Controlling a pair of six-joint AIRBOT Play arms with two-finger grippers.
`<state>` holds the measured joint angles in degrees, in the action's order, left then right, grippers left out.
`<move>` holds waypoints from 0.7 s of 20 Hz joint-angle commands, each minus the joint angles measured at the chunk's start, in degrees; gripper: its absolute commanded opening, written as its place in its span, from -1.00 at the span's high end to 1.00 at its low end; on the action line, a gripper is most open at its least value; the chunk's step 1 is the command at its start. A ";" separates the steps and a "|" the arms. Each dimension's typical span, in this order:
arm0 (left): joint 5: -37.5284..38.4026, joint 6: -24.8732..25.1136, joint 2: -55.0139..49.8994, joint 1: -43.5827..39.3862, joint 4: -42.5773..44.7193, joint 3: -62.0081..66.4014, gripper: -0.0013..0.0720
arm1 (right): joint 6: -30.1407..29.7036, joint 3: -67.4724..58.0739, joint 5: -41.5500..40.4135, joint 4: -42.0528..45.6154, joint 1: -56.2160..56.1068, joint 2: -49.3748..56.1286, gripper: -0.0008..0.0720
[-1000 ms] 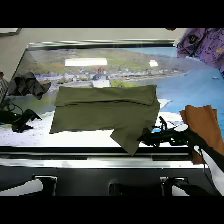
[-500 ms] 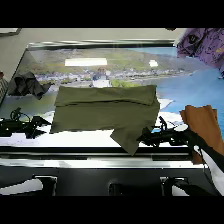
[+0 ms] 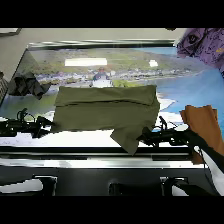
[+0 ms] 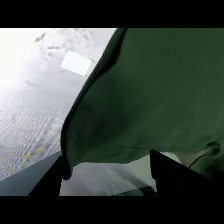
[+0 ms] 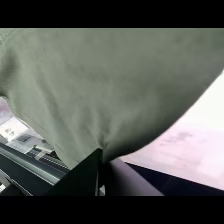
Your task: Fold the clothes and pants, and hang the long-sleeved shirts on hangers.
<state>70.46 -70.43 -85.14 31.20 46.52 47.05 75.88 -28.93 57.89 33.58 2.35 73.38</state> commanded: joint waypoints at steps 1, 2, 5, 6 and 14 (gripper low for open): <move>0.92 0.42 -0.22 -0.72 -0.11 -0.02 -0.63 | 0.11 -0.07 -2.32 -0.13 -0.04 -2.32 0.90; 1.09 0.42 -0.24 -0.74 -0.09 -0.04 -0.59 | 0.55 -0.07 -3.23 -0.09 -0.04 -3.34 0.90; 1.09 0.44 -0.24 -0.74 -0.09 -0.02 0.76 | 1.57 -0.07 -3.91 0.09 -0.04 -5.03 0.90; 1.09 0.42 -0.22 -0.72 -0.17 -0.02 0.92 | 1.55 -0.07 -3.67 0.11 -0.04 -5.20 0.90; 2.45 -12.92 10.80 -1.31 4.52 1.38 0.93 | 11.30 -0.07 3.69 8.76 -0.04 -17.27 0.90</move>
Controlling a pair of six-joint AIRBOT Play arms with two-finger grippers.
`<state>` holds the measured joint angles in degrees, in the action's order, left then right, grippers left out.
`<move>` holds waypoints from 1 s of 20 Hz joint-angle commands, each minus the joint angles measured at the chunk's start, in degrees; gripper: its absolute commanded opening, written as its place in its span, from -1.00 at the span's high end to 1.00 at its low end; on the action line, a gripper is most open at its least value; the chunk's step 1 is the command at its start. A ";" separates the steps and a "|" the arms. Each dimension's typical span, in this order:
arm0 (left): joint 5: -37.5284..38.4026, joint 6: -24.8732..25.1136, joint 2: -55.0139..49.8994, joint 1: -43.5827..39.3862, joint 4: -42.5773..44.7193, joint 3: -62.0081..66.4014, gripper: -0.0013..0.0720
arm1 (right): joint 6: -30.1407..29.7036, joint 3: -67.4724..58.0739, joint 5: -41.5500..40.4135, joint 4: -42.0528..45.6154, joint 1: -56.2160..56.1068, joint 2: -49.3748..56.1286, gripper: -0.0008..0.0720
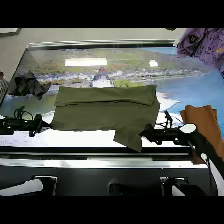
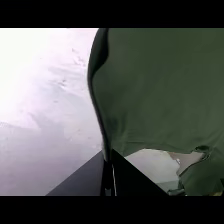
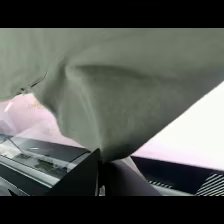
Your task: Fold the clothes and pants, and hang the long-sleeved shirts on hangers.
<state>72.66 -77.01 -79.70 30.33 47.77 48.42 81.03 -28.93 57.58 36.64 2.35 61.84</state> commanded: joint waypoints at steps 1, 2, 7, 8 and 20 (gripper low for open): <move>0.31 -9.18 8.76 -0.83 6.71 -0.33 0.92 | 9.27 -0.07 6.34 9.14 -0.04 -8.92 0.90; 0.61 -11.78 11.87 -1.07 10.01 -0.59 0.92 | 11.93 -0.07 8.79 11.76 -0.04 -11.98 0.90; 4.48 -17.31 24.26 -1.14 18.86 -0.94 0.92 | 20.37 -1.07 19.45 16.48 -0.04 -27.10 0.90; 4.31 -17.33 25.20 -1.14 18.82 -0.92 0.92 | 20.70 -2.14 20.41 17.84 -0.04 -28.35 0.90; -8.39 -13.62 8.02 -10.29 17.88 10.01 0.93 | 5.62 -24.06 12.15 24.92 -0.04 1.88 0.90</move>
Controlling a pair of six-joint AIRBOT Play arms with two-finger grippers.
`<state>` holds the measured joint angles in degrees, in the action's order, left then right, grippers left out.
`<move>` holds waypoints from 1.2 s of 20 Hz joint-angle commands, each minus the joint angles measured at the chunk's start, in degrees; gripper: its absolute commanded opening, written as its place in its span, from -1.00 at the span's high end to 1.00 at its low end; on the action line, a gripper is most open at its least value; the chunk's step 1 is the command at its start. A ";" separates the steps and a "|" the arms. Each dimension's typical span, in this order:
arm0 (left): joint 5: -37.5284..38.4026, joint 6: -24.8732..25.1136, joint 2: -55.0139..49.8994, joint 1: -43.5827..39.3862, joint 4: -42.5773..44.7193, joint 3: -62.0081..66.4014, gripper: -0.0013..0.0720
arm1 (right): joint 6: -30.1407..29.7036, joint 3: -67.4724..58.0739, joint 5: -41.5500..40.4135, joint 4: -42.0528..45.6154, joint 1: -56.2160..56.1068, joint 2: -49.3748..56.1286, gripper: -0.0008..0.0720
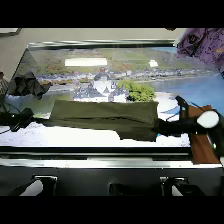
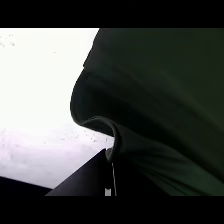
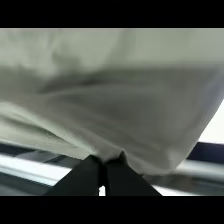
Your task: Fold the clothes and pants, and hang the long-sleeved shirts on hangers.
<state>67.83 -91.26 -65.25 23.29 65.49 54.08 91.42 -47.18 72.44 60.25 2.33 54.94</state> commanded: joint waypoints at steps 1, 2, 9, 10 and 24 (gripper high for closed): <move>-4.39 0.61 -9.11 -4.11 0.13 6.32 0.93 | -5.33 -8.02 -3.34 1.97 -0.04 11.58 0.90; -4.90 0.61 -11.69 -4.90 0.13 8.35 0.93 | -5.66 -10.32 -3.78 2.64 -0.02 14.32 0.90; -5.62 -0.22 -26.99 -8.09 0.46 22.99 0.93 | -6.84 -22.64 -7.06 4.98 -0.04 27.56 0.90; -5.95 -0.28 -28.46 -8.39 0.85 24.85 0.93 | -6.84 -23.71 -7.72 4.92 -0.04 29.16 0.90; -9.01 -2.36 -39.19 -12.07 0.57 31.87 0.22 | -8.70 -26.93 -14.67 2.21 -3.04 40.37 0.65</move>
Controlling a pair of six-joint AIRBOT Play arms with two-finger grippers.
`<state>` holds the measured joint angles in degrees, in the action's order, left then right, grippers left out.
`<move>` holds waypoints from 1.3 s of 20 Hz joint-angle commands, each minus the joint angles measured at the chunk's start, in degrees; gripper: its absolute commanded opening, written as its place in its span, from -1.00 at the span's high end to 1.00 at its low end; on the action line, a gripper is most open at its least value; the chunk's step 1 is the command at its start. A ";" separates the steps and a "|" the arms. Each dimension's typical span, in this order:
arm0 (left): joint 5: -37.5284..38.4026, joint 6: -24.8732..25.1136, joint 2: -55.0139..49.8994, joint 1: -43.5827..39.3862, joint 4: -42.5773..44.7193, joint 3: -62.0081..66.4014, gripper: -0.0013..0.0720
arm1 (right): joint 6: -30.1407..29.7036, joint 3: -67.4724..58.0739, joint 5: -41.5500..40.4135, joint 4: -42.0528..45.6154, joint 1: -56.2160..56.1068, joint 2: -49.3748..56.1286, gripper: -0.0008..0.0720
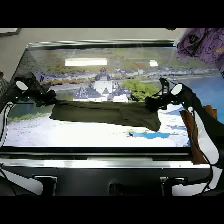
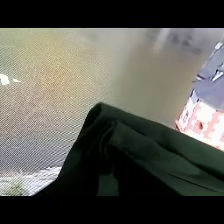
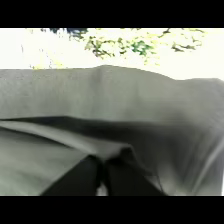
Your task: Fold the clothes and pants, and hang the long-sleeved shirts on hangers.
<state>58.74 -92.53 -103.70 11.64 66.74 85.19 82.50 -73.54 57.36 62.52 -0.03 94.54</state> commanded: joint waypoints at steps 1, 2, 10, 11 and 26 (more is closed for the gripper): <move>0.98 -2.14 -0.70 -0.28 -0.68 1.88 -0.29 | 0.83 -1.77 2.62 0.68 -0.26 0.44 0.48; 2.36 -2.29 -0.42 -0.02 -0.66 3.54 -0.54 | 1.44 -3.45 5.49 1.97 0.57 -0.31 0.22; 10.43 -5.68 7.32 0.90 11.06 11.52 -0.54 | -4.68 -4.90 21.88 -6.51 22.51 -6.58 -0.69; 10.95 -5.68 7.72 0.90 11.08 11.52 -0.54 | -5.92 -3.54 22.75 -7.98 24.76 -6.10 -0.70; 12.24 -6.58 7.87 0.76 11.08 11.47 -0.54 | -16.26 2.36 19.34 -22.16 23.47 9.27 -0.83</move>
<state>70.91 -99.02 -95.88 12.45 77.76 96.62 67.16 -71.24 77.97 41.43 25.87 101.73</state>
